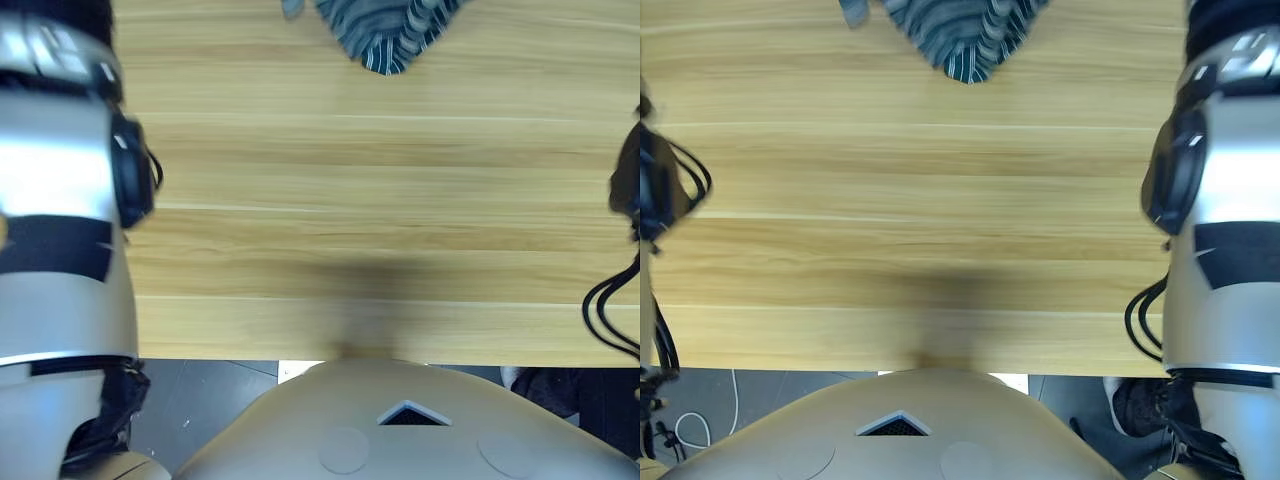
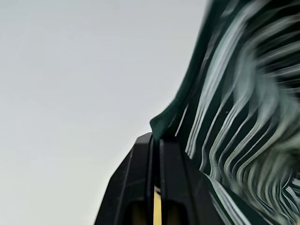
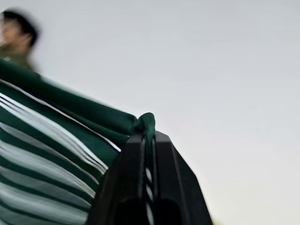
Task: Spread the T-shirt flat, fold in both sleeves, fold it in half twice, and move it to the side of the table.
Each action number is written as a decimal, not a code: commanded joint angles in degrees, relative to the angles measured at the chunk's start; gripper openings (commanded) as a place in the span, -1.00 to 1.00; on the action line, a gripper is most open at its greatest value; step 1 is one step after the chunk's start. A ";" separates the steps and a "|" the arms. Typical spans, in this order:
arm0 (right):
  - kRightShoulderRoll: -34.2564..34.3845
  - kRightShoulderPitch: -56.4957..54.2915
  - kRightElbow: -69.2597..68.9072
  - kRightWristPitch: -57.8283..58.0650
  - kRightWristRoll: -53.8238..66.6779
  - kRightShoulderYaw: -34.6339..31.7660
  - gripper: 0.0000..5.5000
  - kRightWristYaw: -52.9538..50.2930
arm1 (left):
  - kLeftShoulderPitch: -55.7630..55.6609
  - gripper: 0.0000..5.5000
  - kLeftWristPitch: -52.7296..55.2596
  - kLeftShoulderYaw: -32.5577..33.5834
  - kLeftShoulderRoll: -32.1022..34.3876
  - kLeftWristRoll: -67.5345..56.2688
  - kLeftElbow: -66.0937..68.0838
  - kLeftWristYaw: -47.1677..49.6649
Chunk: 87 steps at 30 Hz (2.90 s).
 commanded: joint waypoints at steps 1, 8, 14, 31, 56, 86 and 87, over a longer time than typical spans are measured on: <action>-1.03 43.37 -42.40 12.06 14.13 5.85 -1.00 16.17 | 49.09 -1.00 8.62 -7.71 5.27 -11.65 -45.62 -6.75; -8.07 48.40 -52.06 27.01 28.80 -8.58 -1.00 21.92 | 55.51 -1.00 14.41 4.60 9.76 -13.70 -51.27 -6.69; -14.21 60.71 -66.80 34.57 32.64 -5.70 -1.00 32.79 | 65.02 -1.00 16.50 7.98 18.26 -13.70 -63.44 -11.13; -21.17 76.79 -76.95 26.67 14.49 11.08 -0.87 38.12 | 83.95 -1.00 4.70 -2.49 25.40 0.76 -73.17 -15.10; 0.56 47.49 -53.36 25.82 10.77 1.32 0.14 -1.49 | 43.75 0.02 11.39 0.32 7.46 -11.31 -45.88 6.73; -3.81 42.51 -20.28 9.63 -7.49 6.20 0.14 2.89 | 32.02 0.02 -20.46 -9.49 -2.21 15.33 9.45 11.95; -2.63 42.10 -21.57 7.97 -5.51 4.37 0.14 2.09 | 32.87 0.02 -20.33 -9.12 -1.70 15.20 9.03 11.91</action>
